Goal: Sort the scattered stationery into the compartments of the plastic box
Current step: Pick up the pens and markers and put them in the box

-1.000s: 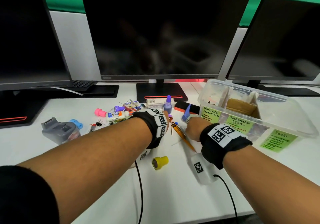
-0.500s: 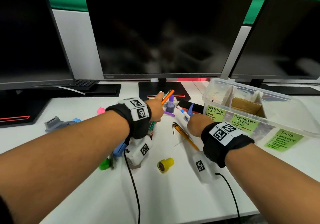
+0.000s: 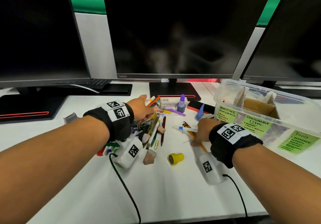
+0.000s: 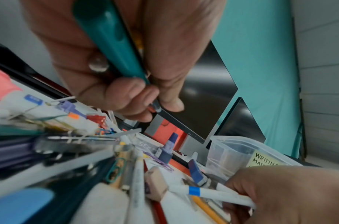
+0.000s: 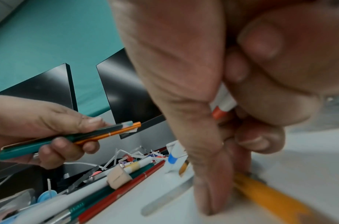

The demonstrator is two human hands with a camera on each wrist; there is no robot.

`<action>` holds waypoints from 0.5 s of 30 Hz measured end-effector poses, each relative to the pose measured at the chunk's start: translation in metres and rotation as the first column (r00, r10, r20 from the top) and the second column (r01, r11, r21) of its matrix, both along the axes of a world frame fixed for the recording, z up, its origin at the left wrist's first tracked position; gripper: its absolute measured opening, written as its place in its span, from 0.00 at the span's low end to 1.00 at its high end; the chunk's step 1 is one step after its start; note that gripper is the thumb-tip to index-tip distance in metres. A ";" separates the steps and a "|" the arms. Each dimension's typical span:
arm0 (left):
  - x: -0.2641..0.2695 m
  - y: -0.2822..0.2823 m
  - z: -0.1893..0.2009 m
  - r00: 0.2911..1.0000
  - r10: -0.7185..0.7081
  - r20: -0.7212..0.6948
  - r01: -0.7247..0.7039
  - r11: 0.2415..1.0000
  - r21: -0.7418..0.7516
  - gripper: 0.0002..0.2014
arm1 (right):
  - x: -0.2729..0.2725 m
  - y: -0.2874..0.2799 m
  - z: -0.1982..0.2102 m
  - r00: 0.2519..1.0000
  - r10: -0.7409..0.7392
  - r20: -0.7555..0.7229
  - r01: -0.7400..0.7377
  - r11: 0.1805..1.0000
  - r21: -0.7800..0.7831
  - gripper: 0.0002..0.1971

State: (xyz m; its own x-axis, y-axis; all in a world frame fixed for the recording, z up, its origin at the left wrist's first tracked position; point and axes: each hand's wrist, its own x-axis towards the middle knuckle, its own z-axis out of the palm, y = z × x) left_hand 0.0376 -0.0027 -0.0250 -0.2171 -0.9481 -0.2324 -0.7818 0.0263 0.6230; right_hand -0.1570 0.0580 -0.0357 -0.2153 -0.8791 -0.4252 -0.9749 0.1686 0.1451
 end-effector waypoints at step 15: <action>-0.035 0.010 -0.021 0.779 -0.202 0.594 0.292 0.954 -0.060 0.19 | 0.026 -0.016 0.019 0.997 0.035 0.074 -0.030 0.997 -0.071 0.19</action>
State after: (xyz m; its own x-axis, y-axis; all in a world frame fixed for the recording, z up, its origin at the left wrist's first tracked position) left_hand 0.0028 0.0072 -0.0465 -0.3175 -0.9123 -0.2588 -0.9469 0.3198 0.0343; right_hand -0.1307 0.0424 -0.0166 -0.1562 -0.9134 -0.3760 -0.9877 0.1440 0.0606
